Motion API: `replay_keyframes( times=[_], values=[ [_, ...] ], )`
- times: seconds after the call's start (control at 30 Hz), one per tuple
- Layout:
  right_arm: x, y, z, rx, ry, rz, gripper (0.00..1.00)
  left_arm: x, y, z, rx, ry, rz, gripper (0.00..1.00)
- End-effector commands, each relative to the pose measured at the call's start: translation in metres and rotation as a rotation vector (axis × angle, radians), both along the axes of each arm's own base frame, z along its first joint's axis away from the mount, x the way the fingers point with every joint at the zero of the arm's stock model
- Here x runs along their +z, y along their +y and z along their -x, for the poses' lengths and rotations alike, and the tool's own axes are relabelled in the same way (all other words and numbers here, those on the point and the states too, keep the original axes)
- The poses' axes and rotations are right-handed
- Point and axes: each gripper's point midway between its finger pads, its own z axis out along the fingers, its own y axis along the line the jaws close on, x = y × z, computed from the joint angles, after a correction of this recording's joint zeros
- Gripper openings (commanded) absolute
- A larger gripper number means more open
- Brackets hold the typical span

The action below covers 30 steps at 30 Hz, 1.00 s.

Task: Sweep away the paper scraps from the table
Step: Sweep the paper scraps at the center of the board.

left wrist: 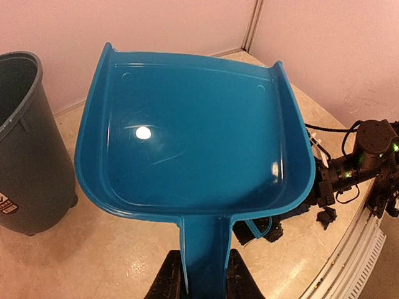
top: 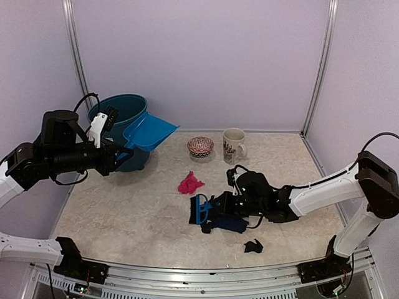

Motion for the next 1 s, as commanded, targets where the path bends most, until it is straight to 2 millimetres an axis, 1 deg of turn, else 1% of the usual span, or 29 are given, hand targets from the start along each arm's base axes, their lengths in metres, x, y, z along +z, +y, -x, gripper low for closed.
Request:
replay_keyframes(
  times=[0.0, 0.03, 0.13, 0.3, 0.4, 0.43, 0.5, 0.57, 0.67, 0.8, 0.93, 0.97],
  values=[
    [0.001, -0.040, 0.001, -0.094, 0.000, 0.044, 0.00, 0.001, -0.014, -0.004, -0.023, -0.009, 0.018, 0.00],
    [0.005, -0.044, 0.002, -0.103, -0.008, 0.044, 0.00, 0.000, -0.016, -0.005, -0.025, -0.007, 0.014, 0.00],
    [0.032, -0.055, 0.003, -0.112, -0.061, 0.029, 0.00, -0.003, -0.022, -0.006, -0.033, -0.003, 0.005, 0.00],
    [0.089, -0.061, -0.002, -0.123, -0.184, -0.028, 0.00, -0.010, -0.031, -0.005, -0.047, 0.009, -0.011, 0.00],
    [0.122, -0.062, -0.014, -0.166, -0.253, -0.050, 0.00, -0.014, -0.036, -0.003, -0.057, 0.015, -0.014, 0.00],
    [0.129, -0.061, -0.019, -0.179, -0.268, -0.053, 0.00, -0.015, -0.036, -0.002, -0.057, 0.015, -0.013, 0.00],
    [0.141, -0.056, -0.031, -0.201, -0.287, -0.066, 0.00, -0.016, -0.036, -0.001, -0.056, 0.015, -0.015, 0.00],
    [0.150, -0.045, -0.044, -0.205, -0.302, -0.097, 0.00, -0.016, -0.035, 0.000, -0.053, 0.016, -0.016, 0.00],
    [0.153, -0.022, -0.063, -0.198, -0.301, -0.138, 0.00, -0.014, -0.032, 0.002, -0.050, 0.015, -0.015, 0.00],
    [0.138, 0.009, -0.088, -0.193, -0.267, -0.181, 0.00, -0.010, -0.026, 0.007, -0.043, 0.004, -0.008, 0.00],
    [0.120, 0.035, -0.112, -0.198, -0.229, -0.206, 0.00, -0.011, -0.021, 0.012, -0.046, 0.018, -0.001, 0.00],
    [0.111, 0.041, -0.116, -0.201, -0.213, -0.202, 0.00, -0.013, -0.021, 0.014, -0.051, 0.026, -0.001, 0.00]
  ],
)
